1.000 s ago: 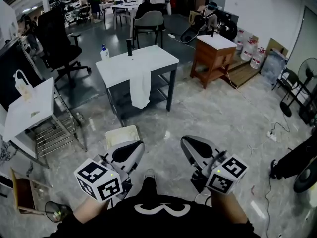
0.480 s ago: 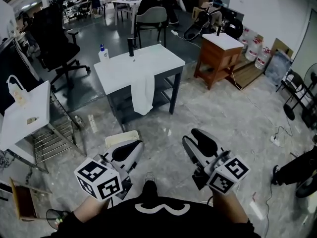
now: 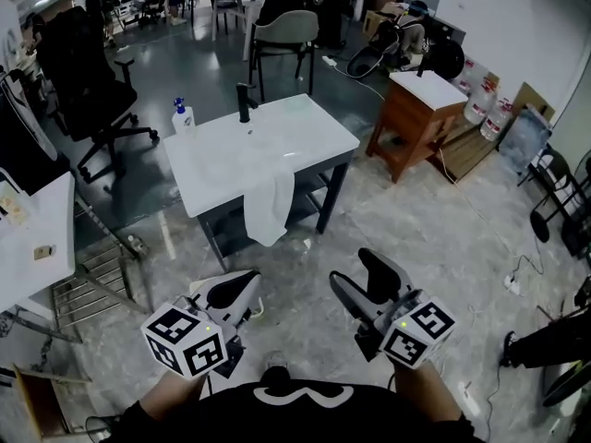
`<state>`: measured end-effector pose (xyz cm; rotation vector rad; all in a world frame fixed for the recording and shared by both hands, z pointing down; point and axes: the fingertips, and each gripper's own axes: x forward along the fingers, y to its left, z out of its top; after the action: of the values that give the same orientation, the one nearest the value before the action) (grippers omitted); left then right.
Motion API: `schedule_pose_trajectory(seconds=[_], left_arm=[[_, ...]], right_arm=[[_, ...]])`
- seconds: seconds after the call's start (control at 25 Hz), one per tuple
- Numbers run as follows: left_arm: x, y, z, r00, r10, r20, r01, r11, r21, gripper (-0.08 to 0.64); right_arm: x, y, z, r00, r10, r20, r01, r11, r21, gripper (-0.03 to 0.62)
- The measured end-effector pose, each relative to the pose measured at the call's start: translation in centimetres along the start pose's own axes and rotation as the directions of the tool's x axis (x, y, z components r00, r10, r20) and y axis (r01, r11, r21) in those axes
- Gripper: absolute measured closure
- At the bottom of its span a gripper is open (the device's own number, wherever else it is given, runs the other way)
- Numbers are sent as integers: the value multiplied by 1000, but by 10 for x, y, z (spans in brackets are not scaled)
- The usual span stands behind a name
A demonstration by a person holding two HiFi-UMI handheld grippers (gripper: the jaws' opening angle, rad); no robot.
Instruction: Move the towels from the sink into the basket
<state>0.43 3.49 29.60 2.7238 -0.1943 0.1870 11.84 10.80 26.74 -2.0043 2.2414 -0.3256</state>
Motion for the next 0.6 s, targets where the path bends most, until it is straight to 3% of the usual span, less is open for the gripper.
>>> schedule_pose_trajectory(seconds=[0.24,0.6], left_arm=[[45,70,19,1000,13,-18,-13,1000,-15,554],[68,96,29,1000,25,-17,-25,1000,3,554]], right_arm=[[75,-40,-7,999,4,-54,-5,1000,-21,304],[102,-73,-19,996,-19,-92,18,1000,-15,304]])
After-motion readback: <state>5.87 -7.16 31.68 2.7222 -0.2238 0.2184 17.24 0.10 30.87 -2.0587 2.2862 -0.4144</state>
